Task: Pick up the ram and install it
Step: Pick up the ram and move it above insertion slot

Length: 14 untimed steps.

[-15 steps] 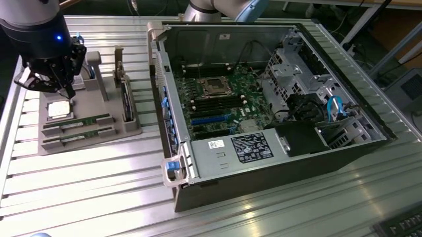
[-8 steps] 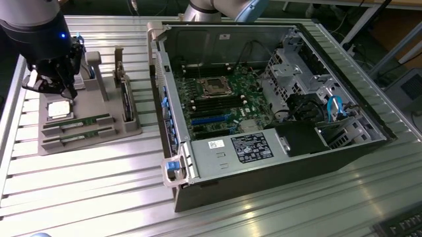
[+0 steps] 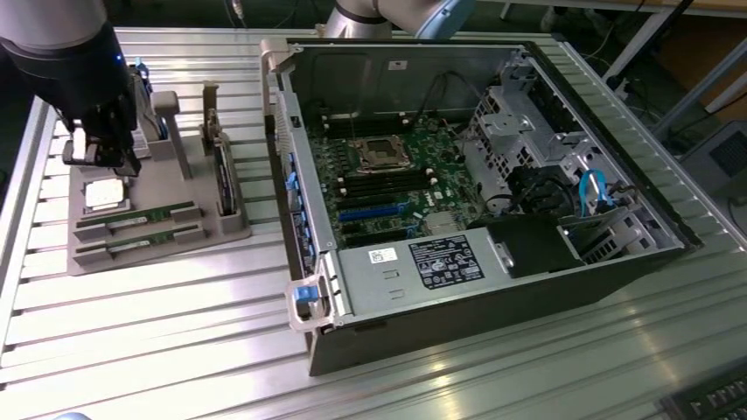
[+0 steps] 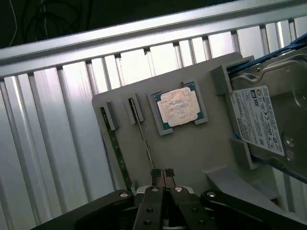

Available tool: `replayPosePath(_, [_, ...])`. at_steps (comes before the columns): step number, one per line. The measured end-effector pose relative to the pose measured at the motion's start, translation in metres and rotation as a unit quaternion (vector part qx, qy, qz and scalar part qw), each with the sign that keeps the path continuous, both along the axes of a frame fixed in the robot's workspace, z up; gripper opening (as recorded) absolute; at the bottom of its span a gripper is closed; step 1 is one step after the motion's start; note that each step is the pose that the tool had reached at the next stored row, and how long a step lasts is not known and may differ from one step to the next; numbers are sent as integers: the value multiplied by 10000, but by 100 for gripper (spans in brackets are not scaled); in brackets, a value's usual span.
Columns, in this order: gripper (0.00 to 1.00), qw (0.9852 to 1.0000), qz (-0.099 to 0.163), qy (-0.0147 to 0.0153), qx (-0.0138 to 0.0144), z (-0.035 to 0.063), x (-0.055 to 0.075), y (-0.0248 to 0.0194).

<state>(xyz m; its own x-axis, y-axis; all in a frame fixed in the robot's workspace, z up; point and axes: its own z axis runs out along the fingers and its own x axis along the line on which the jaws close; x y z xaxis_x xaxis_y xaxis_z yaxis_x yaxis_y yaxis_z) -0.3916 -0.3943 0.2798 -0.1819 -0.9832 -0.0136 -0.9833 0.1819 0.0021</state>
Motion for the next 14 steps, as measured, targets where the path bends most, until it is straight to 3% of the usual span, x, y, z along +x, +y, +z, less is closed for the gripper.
replayPosePath(4, [11,9991,428,0,1,-8,0,0])
replayPosePath(8, [11,9966,822,0,1,-14,0,-1])
replayPosePath(14, [11,9964,843,0,1,-13,-1,0])
